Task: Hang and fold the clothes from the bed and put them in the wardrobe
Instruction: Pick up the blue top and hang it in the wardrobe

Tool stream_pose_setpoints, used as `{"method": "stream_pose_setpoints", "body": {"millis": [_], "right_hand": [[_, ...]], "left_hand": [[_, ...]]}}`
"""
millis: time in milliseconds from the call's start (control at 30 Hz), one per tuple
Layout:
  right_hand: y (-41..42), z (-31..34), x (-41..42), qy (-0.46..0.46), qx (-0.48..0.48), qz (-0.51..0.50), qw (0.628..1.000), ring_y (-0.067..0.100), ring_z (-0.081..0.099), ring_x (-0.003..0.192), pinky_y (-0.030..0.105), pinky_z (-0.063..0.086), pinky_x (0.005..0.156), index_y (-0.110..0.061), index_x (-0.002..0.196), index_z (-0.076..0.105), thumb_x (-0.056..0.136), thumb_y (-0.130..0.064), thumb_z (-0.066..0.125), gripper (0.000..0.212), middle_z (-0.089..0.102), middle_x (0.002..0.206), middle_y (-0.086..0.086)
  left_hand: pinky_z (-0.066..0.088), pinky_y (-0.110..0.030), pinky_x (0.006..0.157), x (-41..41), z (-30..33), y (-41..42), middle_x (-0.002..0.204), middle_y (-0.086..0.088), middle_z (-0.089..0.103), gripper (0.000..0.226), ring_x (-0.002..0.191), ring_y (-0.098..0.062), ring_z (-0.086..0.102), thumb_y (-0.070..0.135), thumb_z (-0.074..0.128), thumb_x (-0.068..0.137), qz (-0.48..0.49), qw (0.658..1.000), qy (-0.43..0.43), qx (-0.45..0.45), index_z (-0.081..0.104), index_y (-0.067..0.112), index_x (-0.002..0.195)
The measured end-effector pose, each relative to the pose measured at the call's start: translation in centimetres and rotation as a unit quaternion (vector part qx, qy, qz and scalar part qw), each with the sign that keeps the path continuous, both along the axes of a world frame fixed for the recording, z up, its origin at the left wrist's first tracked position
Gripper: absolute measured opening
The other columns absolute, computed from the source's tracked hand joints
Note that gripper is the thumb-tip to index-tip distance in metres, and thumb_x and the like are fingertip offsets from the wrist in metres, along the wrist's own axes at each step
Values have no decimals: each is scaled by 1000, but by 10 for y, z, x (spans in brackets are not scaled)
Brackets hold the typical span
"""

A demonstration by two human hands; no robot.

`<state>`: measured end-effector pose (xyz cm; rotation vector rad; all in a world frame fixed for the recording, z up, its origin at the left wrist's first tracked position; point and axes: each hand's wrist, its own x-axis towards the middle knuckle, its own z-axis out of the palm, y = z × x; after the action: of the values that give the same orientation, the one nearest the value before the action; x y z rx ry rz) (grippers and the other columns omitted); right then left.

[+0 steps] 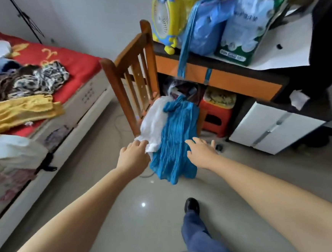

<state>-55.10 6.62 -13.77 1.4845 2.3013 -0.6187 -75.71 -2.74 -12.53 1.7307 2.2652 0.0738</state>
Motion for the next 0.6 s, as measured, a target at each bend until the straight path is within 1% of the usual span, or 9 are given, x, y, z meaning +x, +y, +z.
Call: {"method": "stream_pose_setpoints", "body": {"millis": [67, 167, 267, 367, 467, 533, 600], "right_hand": [[37, -13, 6, 4, -7, -12, 1000, 28, 18, 144, 61, 1, 114, -23, 150, 23, 101, -26, 30, 50, 17, 158, 8], [88, -32, 18, 6, -40, -36, 999, 28, 21, 143, 61, 0, 114, -24, 149, 24, 101, -28, 29, 49, 18, 158, 6], [140, -50, 29, 0, -55, -48, 997, 30, 26, 141, 60, 3, 115, -23, 149, 26, 101, -28, 30, 48, 20, 157, 5], [184, -69, 32, -13, -72, -75, 995, 31, 31, 138, 58, 13, 115, -23, 148, 27, 101, -27, 32, 48, 26, 155, 5], [220, -101, 28, -3, -92, -97, 991, 29, 38, 131, 53, 27, 110, -22, 146, 31, 100, -27, 34, 46, 32, 149, 4], [240, -128, 23, 9, -108, -117, 987, 29, 40, 130, 51, 31, 108, -21, 145, 32, 100, -28, 35, 45, 34, 148, 5], [261, -160, 18, 27, -119, -134, 984, 31, 41, 129, 49, 34, 107, -18, 143, 34, 100, -28, 36, 44, 36, 146, 8]], "left_hand": [[33, -37, 101, 3, -8, 44, 133, -7, 49, 46, 123, -28, 46, 23, 44, 93, -6, 1000, 0, -17, 41, 20, 139], [33, -38, 101, 14, -24, 105, 133, -7, 50, 44, 122, -29, 47, 21, 44, 94, -16, 998, -17, -61, 42, 19, 138], [35, -38, 96, 25, -46, 163, 128, -7, 51, 39, 114, -29, 50, 19, 42, 95, -27, 995, -34, -93, 45, 18, 134], [36, -38, 92, 35, -68, 213, 128, -8, 48, 43, 112, -32, 50, 20, 41, 95, -22, 990, -67, -125, 41, 19, 137], [36, -36, 92, 41, -99, 258, 131, -10, 45, 44, 114, -32, 49, 20, 41, 95, -40, 983, -79, -159, 39, 18, 138], [36, -37, 95, 43, -125, 287, 132, -12, 44, 44, 118, -32, 47, 20, 42, 96, -44, 979, -96, -173, 39, 16, 139], [39, -40, 92, 43, -154, 313, 131, -14, 43, 44, 116, -34, 49, 20, 43, 97, -38, 976, -118, -177, 38, 14, 139]]}}
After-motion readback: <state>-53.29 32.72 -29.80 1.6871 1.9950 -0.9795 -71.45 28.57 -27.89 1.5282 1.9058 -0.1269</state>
